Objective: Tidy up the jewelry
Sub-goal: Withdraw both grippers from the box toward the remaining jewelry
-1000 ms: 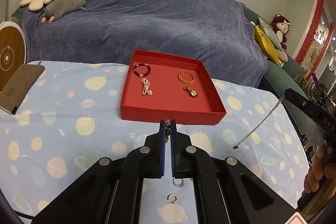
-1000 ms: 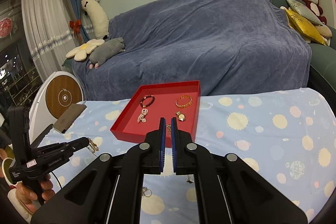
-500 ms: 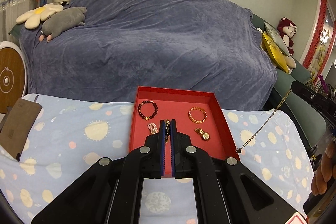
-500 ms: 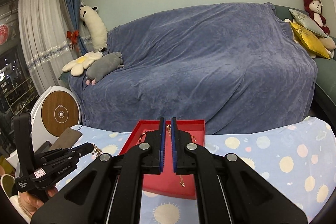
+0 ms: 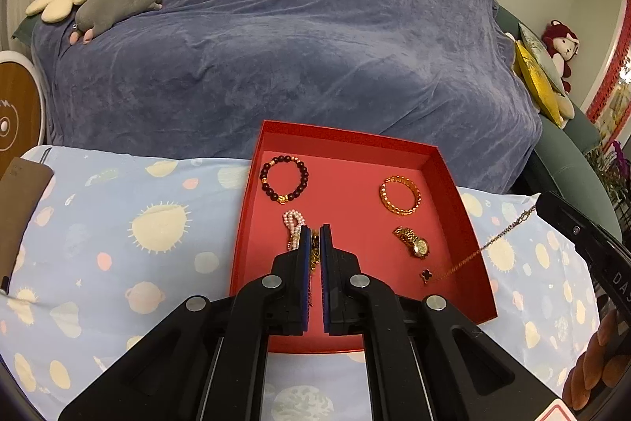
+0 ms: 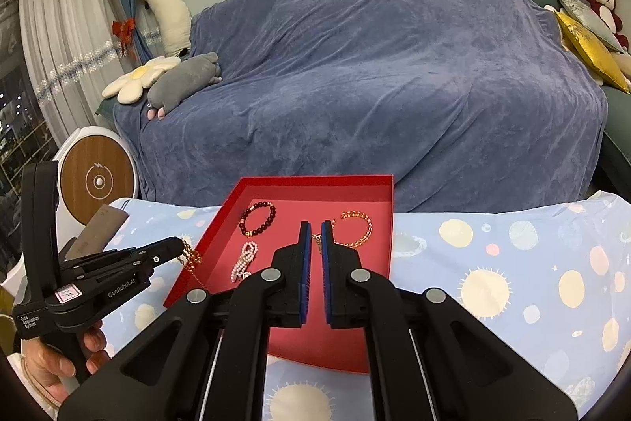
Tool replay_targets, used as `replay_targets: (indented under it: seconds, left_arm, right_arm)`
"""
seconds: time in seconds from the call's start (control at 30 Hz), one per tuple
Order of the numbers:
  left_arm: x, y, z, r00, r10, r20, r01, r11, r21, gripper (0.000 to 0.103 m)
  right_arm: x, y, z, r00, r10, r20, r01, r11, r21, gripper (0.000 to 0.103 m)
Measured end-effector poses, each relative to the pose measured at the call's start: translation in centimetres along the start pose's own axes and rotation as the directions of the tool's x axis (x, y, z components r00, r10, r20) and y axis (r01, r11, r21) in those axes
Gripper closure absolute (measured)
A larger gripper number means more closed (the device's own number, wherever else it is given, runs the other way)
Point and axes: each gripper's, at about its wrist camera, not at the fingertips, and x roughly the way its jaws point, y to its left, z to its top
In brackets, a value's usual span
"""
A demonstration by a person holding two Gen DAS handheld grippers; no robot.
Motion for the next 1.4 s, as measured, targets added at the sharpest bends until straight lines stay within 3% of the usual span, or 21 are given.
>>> replay_targets:
  seconds: [0.07,0.13,0.2,0.53,0.67,0.73,0.97,1.2,1.4]
  left_arm:
    - [0.4,0.1,-0.3,1.0,0.005,-0.009,-0.005,1.0,0.001,0.095]
    - [0.5,0.1,-0.5,1.0,0.02,-0.004,-0.02,1.0,0.006,0.08]
    - [0.2,0.1,-0.8,0.999,0.036,0.009,-0.036,0.999,0.013,0.071]
    - [-3.9,1.0,-3.2,0.999,0.03,0.018,-0.03,1.0,0.005,0.069]
    - [-6.1,0.8,-5.6,0.999,0.035,0.016,-0.035,0.999,0.015,0.066]
    - [-7.0,0.9,-6.9,0.999,0.04,0.018,-0.04,0.999,0.011,0.059]
    - [-9.2,1.1,-11.5,1.0,0.013,-0.028,-0.014,0.999,-0.033,0.058]
    - [-9.7,1.0,-16.2,0.997,0.015,-0.072,-0.016,1.0,-0.026,0.054]
    - [-8.8,0.3,-18.2,0.994,0.007,-0.113,-0.002,0.999,0.05,0.054]
  right_arm:
    - [0.1,0.1,-0.4,1.0,-0.001,0.0,0.001,1.0,-0.003,0.095]
    - [-0.1,0.1,-0.6,1.0,-0.002,0.001,0.002,1.0,0.002,0.092]
    - [-0.7,0.0,-0.9,1.0,0.006,0.006,-0.006,1.0,0.012,0.082]
    - [-5.2,0.9,-4.5,0.999,0.026,-0.024,-0.027,0.999,-0.02,0.08]
    - [-7.6,1.5,-7.2,0.999,0.034,-0.038,-0.035,0.999,-0.024,0.074]
    - [-8.6,1.7,-8.6,0.998,0.032,-0.046,-0.033,0.999,-0.024,0.073]
    - [-11.1,1.6,-14.0,0.994,0.042,-0.102,-0.04,0.999,0.018,0.073]
    - [-10.4,2.1,-17.9,0.981,0.057,-0.184,-0.059,0.998,-0.002,0.073]
    - [-8.6,3.3,-19.5,0.969,0.07,-0.235,-0.081,0.996,-0.041,0.073]
